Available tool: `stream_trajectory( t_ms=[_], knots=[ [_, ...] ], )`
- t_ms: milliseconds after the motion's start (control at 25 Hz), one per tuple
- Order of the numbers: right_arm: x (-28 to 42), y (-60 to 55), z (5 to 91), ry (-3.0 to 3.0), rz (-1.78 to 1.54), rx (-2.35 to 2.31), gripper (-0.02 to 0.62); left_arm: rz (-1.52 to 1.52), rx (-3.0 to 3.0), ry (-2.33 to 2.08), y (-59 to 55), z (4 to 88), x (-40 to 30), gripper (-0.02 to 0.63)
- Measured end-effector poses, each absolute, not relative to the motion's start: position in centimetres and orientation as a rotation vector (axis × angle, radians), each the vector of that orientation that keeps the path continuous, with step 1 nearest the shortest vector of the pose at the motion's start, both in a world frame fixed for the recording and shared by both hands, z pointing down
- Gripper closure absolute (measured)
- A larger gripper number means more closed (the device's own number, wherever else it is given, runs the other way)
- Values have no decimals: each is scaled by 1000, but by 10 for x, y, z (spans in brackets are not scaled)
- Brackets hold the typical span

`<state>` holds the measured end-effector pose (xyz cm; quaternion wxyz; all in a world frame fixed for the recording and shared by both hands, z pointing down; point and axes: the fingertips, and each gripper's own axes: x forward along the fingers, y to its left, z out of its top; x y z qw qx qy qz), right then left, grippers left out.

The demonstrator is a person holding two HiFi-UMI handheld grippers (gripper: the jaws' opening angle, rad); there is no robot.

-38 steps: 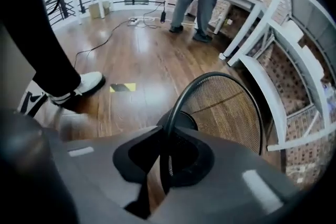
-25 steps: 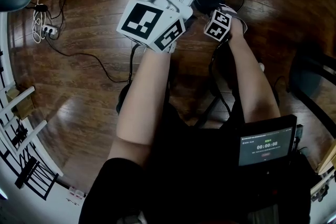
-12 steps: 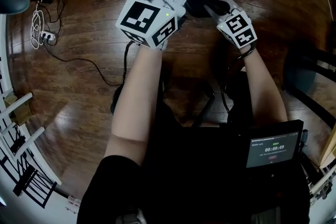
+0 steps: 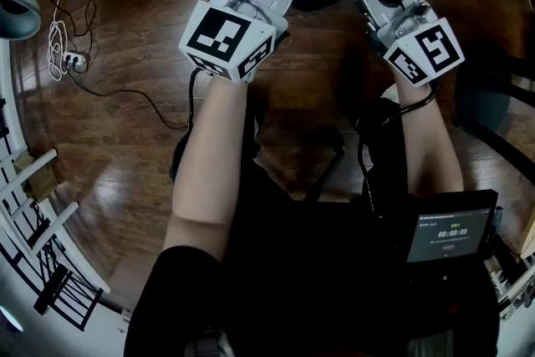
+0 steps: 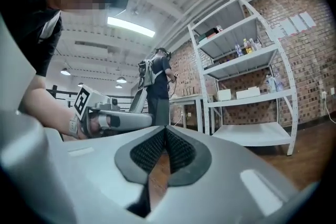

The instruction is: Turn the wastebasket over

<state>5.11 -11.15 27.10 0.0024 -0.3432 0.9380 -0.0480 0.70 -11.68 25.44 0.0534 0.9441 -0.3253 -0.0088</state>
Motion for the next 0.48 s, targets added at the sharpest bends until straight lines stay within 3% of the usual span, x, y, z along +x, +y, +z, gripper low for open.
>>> stream_trajectory(
  t_ms=[480],
  knots=[
    [73, -68, 270, 2915, -135, -1104, 586, -23, 2874, -926, -70, 268, 36, 604]
  ],
)
